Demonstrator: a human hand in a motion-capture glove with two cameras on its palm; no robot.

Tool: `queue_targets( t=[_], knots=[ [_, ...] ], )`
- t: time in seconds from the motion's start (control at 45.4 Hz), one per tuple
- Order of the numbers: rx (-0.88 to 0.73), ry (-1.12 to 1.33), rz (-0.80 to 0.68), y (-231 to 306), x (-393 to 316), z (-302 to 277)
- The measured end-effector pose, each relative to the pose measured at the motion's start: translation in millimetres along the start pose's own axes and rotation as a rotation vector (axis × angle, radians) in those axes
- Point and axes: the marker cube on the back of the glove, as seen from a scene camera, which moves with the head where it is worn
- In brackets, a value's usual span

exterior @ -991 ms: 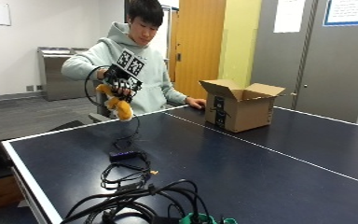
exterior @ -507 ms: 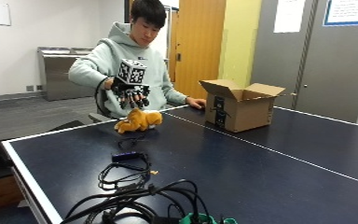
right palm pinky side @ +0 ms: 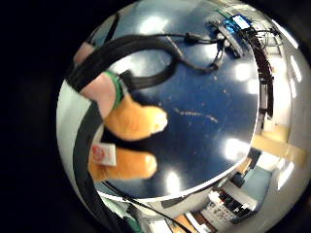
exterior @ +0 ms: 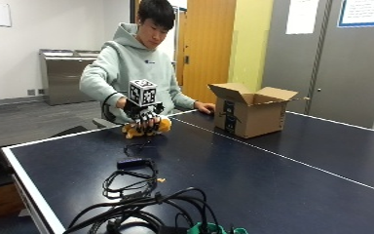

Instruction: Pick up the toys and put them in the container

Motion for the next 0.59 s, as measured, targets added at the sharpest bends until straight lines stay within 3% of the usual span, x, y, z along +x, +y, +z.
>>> queue_targets(
  t=[0.198, 0.33, 0.44, 0.595],
  knots=[
    [-0.284, 0.045, -0.072, -32, 5, -54],
    [-0.357, 0.092, -0.060, -40, -13, -106],
    [-0.320, 0.123, -0.085, -42, -44, -166],
    [-0.102, 0.231, -0.236, -12, -140, -254]
  ],
)
